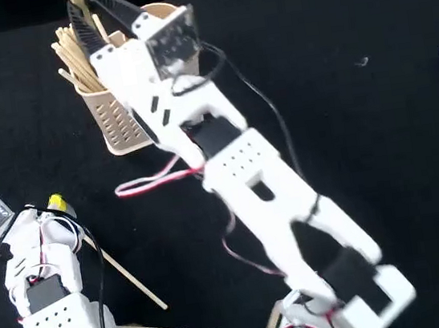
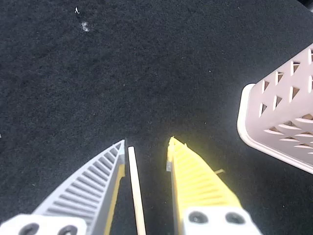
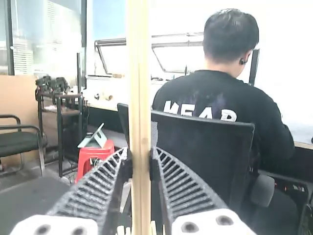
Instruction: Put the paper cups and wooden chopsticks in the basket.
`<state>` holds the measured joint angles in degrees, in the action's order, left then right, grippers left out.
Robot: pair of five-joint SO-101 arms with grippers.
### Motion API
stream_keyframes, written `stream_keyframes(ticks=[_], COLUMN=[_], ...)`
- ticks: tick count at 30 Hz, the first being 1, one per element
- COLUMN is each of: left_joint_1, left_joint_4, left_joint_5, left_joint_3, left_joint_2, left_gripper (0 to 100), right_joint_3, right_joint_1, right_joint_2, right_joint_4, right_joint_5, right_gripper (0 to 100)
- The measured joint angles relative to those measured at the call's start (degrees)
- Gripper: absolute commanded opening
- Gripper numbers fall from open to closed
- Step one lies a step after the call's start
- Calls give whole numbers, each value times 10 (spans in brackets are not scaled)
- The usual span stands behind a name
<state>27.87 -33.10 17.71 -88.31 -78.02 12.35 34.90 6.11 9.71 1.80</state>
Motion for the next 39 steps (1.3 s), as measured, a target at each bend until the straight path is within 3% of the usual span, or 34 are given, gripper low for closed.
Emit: stream_keyframes(ticks=[6, 12, 18, 24, 30, 34, 39], left_joint_1=[0, 0, 0, 0, -3, -54, -173], left_joint_4=[0, 0, 0, -3, -132, -216, -345], left_joint_5=[0, 0, 0, -33, -127, -218, -409], left_joint_3=[0, 0, 0, 0, 75, 131, 177], left_joint_2=[0, 0, 0, 0, 3, 2, 36], left_gripper=[152, 152, 152, 153, 201, 202, 202], right_joint_3=[-12, 12, 13, 15, 120, 287, 515], right_joint_1=[-1, -1, -1, -20, -124, -206, -265], right_joint_2=[-71, -77, 30, 219, 404, 511, 648], right_joint_4=[2, -50, -215, -479, -717, -731, -695], right_joint_5=[-3, -3, -4, -4, -4, -4, -4], right_gripper=[22, 196, 194, 196, 197, 194, 194])
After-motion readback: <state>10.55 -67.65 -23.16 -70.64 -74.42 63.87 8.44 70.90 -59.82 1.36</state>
